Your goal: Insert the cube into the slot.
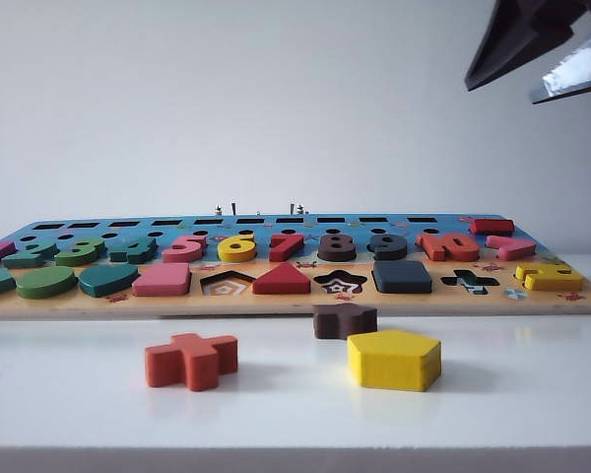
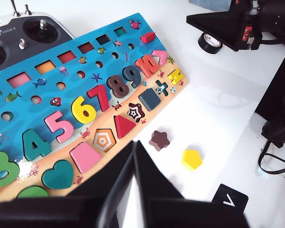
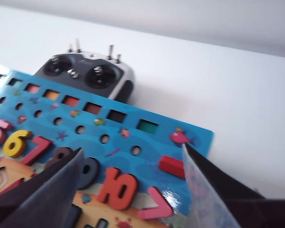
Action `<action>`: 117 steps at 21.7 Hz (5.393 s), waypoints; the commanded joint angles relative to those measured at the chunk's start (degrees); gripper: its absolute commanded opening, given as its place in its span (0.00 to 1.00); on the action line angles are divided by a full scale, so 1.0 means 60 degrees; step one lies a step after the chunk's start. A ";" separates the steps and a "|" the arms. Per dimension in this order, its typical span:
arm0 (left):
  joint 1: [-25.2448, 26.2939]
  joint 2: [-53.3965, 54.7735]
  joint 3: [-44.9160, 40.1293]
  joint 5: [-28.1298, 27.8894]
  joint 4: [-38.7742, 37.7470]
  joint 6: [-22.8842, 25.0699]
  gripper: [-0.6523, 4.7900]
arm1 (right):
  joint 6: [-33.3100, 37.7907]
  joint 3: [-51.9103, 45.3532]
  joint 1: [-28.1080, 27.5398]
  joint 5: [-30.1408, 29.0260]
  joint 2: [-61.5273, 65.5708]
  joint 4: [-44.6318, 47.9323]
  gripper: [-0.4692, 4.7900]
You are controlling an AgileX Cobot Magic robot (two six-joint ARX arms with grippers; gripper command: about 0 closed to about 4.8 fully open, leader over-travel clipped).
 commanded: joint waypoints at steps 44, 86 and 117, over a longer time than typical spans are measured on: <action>0.0929 -0.3832 -0.3060 -0.2310 0.1883 0.0546 0.16 | 0.0047 -0.5504 -0.3858 0.0310 -0.7227 0.3224 0.08; 0.2404 -0.6900 -0.6553 -0.6255 0.3555 0.0543 0.16 | 0.0047 -0.5504 -0.3843 0.0277 -0.7752 0.2448 0.09; 0.2441 -0.6907 -0.7799 -0.7613 0.4564 0.0860 0.16 | 0.0047 -0.5504 -0.3843 0.0277 -0.7752 0.2448 0.09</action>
